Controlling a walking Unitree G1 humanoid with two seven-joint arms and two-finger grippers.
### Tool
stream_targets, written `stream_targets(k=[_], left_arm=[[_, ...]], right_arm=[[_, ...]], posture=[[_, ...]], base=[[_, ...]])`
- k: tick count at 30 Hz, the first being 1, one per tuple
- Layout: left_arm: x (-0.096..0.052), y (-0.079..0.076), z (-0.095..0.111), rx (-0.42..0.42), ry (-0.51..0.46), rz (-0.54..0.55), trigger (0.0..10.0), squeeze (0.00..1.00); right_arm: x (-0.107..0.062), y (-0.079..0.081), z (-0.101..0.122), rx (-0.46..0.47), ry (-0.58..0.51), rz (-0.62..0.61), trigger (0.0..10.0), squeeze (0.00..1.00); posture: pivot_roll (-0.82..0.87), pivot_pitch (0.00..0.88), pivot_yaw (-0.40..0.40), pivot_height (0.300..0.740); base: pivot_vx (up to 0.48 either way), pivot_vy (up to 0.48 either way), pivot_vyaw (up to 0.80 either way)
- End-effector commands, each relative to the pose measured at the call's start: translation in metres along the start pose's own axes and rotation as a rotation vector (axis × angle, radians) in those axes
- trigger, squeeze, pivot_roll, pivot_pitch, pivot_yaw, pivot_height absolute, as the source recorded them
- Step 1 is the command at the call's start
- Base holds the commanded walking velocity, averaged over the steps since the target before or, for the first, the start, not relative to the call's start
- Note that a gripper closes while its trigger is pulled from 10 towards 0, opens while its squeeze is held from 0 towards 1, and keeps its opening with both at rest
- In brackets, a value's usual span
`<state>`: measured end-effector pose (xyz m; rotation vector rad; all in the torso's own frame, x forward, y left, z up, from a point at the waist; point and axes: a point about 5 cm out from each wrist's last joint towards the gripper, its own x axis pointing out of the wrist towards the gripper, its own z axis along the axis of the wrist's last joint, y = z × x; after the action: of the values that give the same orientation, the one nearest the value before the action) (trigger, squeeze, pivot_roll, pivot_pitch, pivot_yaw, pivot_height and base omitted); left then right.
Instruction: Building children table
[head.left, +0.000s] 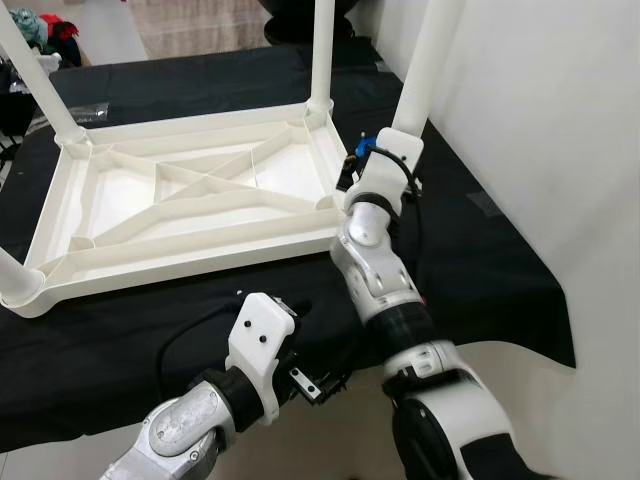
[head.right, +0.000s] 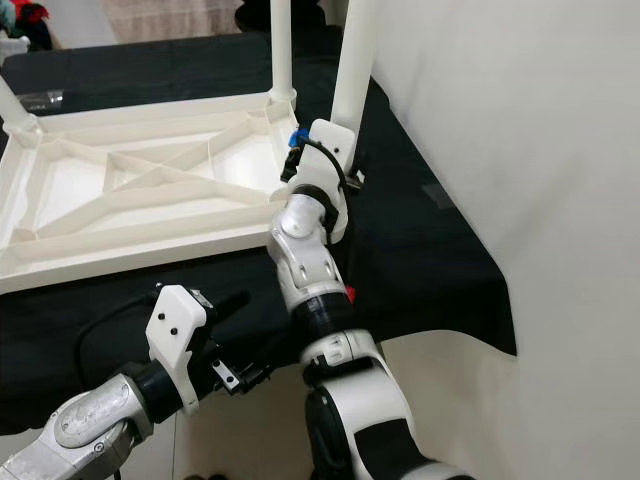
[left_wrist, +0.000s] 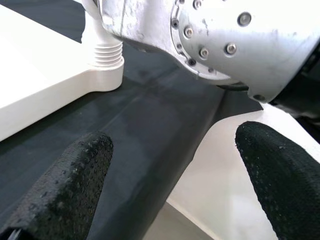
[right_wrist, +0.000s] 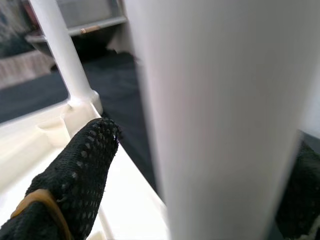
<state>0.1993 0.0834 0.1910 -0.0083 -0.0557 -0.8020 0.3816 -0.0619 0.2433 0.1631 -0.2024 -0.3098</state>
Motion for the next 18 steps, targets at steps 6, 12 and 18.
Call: stream_targets(k=[6,12,18], left_arm=[[0.000,0.001,-0.002,0.005,-0.002,0.004,10.0,0.00],[0.001,0.003,-0.002,0.010,-0.004,0.004,10.0,0.00],[0.002,0.002,-0.001,0.010,-0.008,-0.001,10.0,0.00]], right_arm=[[-0.008,-0.019,-0.015,-0.031,0.018,0.089,10.0,0.00],[-0.013,-0.027,-0.012,-0.001,-0.016,0.211,10.0,0.00],[-0.011,-0.036,-0.009,0.008,-0.034,0.278,10.0,0.00]], posture=[[0.12,0.180,-0.037,0.740],[0.11,0.170,-0.033,0.740],[0.11,0.163,-0.034,0.740]], base=[[0.000,0.000,0.00],[0.000,0.000,0.00],[0.000,0.000,0.00]])
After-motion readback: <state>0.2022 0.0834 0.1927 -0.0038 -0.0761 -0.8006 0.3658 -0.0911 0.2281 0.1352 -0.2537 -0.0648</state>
